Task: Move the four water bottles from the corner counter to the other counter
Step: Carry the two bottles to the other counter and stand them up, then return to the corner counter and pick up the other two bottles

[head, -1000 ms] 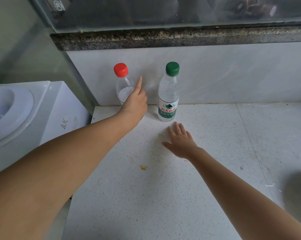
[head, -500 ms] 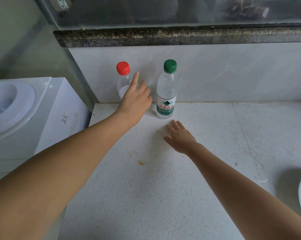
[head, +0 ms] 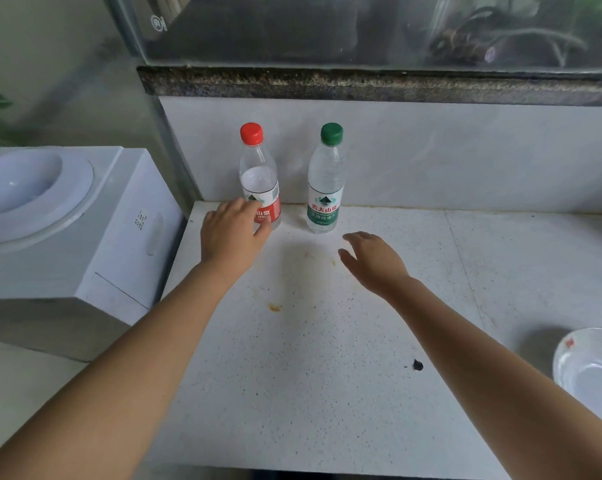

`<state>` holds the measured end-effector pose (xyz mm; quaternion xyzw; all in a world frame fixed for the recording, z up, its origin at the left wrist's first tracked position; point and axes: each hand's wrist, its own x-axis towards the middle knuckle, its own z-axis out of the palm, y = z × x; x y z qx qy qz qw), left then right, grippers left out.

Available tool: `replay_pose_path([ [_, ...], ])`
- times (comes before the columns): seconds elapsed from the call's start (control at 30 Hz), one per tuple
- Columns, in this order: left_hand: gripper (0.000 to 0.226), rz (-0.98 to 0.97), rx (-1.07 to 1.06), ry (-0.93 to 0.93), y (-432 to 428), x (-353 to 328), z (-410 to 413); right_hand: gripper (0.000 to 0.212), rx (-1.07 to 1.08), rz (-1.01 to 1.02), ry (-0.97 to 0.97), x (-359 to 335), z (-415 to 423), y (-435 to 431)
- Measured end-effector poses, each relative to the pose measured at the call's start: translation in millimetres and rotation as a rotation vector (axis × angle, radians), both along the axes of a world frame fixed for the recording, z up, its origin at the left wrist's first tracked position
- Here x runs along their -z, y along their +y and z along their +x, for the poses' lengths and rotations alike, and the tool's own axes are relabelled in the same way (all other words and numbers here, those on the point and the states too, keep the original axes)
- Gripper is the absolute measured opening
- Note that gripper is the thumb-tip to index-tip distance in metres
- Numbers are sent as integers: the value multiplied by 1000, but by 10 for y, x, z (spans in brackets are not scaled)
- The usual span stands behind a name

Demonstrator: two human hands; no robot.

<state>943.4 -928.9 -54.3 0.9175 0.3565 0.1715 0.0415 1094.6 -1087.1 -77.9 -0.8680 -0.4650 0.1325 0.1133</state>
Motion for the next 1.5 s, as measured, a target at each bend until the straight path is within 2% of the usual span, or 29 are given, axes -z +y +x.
replay_pose_path([
  [0.2,39,-8,-117,96,-67,-225,-374,43,-91,210,-151,-398,-163,-105],
  [0.37,41,-18,-201,148,-196,-299,-792,43,-181,254,-205,-508,-330,-88],
  [0.63,37,-64,-435,-26,-431,-249,-1674,42,-431,354,-191,-537,-919,218],
  [0.77,37,-55,-596,-82,-576,-194,-2241,42,-594,395,-162,-507,-1395,408],
  [1.0,38,-74,-928,-12,-1064,-69,-3475,39,-893,449,-90,-541,-2516,648],
  [1.27,39,-137,-1276,47,-2215,-4,-4871,41,-1256,380,-22,-307,-4004,459],
  [1.5,40,-221,-1516,6,-3212,51,-5523,48,-1471,355,15,-25,-4958,38],
])
